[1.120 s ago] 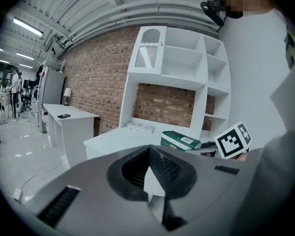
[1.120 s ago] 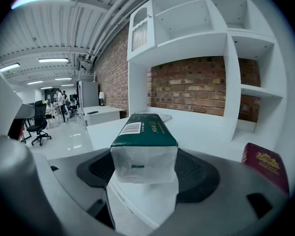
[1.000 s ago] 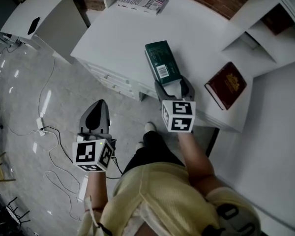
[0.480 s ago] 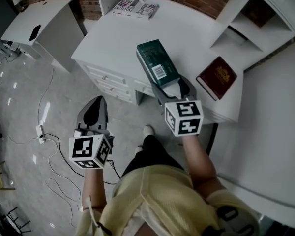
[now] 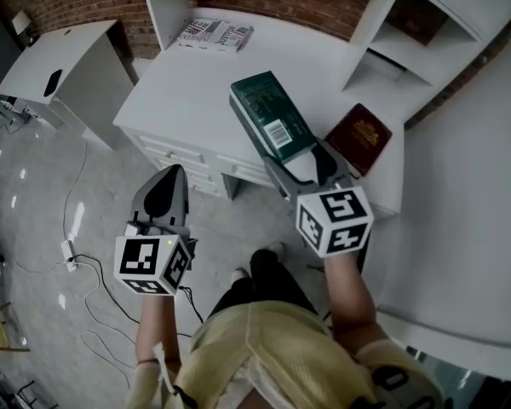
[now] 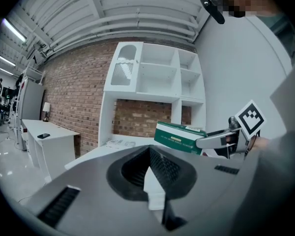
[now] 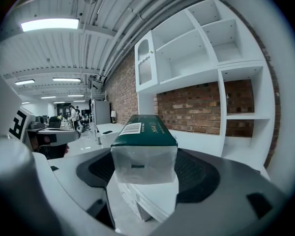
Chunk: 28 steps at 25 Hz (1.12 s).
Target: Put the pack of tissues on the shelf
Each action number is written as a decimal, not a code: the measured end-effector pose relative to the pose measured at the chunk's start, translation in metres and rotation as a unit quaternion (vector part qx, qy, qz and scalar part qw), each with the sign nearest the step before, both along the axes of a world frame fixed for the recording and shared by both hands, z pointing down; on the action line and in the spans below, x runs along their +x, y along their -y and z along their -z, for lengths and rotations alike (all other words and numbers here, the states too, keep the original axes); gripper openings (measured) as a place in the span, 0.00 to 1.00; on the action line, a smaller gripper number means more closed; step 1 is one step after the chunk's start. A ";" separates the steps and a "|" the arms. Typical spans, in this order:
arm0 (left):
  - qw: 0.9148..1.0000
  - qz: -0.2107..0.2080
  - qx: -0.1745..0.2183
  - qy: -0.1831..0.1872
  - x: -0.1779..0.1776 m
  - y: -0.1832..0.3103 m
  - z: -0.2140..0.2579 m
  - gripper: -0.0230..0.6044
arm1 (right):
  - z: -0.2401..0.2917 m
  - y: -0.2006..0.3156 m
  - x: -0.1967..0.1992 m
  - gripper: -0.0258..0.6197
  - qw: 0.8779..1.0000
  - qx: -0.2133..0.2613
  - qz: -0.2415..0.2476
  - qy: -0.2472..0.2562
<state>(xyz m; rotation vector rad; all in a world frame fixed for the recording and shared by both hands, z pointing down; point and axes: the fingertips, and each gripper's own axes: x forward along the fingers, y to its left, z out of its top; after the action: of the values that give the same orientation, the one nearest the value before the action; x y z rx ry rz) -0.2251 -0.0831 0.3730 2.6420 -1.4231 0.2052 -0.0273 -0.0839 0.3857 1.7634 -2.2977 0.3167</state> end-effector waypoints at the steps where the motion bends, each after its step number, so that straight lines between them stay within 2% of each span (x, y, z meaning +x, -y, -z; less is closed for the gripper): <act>1: 1.000 -0.007 0.005 0.002 0.007 0.003 0.004 0.04 | 0.003 0.001 0.004 0.62 1.000 0.002 -0.001 0.001; 7: 0.998 -0.047 0.028 0.001 0.055 0.023 0.025 0.04 | 0.018 0.006 0.037 0.62 1.000 0.003 -0.009 0.000; 14: 0.996 -0.086 0.016 -0.012 0.108 0.054 0.039 0.04 | 0.044 0.021 0.080 0.62 1.000 0.011 -0.019 -0.005; 17: 0.994 -0.105 0.017 -0.003 0.133 0.068 0.043 0.04 | 0.052 0.030 0.099 0.62 1.000 0.011 -0.019 -0.001; 20: 0.991 -0.128 0.029 0.008 0.159 0.084 0.053 0.04 | 0.063 0.039 0.120 0.62 1.000 0.015 -0.022 -0.003; 28: 0.981 -0.187 0.046 -0.003 0.230 0.113 0.098 0.04 | 0.118 0.053 0.183 0.62 0.999 0.037 -0.023 -0.010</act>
<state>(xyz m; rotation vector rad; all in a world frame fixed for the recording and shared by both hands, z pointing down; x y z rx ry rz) 0.0045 -0.1960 0.2751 2.9625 -0.9405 0.1712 0.1553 -0.1372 0.2677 1.8464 -2.2855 0.2237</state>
